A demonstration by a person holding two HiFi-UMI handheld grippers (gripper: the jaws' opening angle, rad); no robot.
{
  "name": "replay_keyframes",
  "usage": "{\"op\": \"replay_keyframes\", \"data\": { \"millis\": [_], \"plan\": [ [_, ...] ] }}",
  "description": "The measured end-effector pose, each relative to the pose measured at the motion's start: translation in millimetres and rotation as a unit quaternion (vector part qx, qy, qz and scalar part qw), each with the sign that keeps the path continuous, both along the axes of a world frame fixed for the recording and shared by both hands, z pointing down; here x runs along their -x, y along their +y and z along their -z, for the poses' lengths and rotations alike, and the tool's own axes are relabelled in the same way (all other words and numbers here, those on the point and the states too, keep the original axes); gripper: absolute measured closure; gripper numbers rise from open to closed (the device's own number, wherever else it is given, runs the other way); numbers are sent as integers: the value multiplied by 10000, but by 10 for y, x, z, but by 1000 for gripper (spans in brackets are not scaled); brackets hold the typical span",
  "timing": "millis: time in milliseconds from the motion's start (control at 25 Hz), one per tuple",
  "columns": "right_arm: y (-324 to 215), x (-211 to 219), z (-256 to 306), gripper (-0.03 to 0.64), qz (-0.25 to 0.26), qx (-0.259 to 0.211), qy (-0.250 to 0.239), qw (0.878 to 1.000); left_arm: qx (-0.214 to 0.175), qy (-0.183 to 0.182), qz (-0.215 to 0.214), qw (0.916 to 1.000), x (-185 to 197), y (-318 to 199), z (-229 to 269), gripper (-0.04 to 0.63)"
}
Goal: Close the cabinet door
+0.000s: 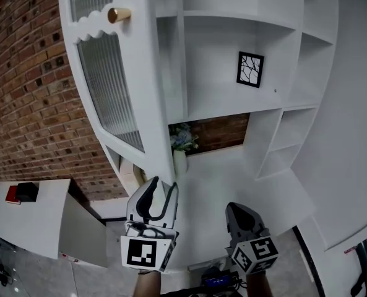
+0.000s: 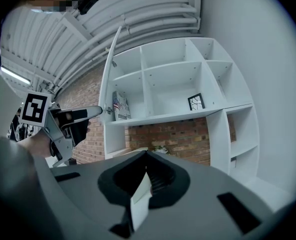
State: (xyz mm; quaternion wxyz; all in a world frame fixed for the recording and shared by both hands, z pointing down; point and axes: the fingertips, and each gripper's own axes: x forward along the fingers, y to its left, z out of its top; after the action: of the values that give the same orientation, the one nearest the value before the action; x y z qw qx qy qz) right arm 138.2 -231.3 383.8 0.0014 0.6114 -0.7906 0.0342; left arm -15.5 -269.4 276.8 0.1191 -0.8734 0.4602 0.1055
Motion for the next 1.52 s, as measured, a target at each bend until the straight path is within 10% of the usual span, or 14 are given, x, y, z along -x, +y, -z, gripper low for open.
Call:
{"op": "replay_keyframes", "data": {
  "millis": [1520],
  "plan": [
    [-779,-536,-124,615,-168,175,-176,9996,213,531,171,9982,-175,-1269,85,580]
  ]
}}
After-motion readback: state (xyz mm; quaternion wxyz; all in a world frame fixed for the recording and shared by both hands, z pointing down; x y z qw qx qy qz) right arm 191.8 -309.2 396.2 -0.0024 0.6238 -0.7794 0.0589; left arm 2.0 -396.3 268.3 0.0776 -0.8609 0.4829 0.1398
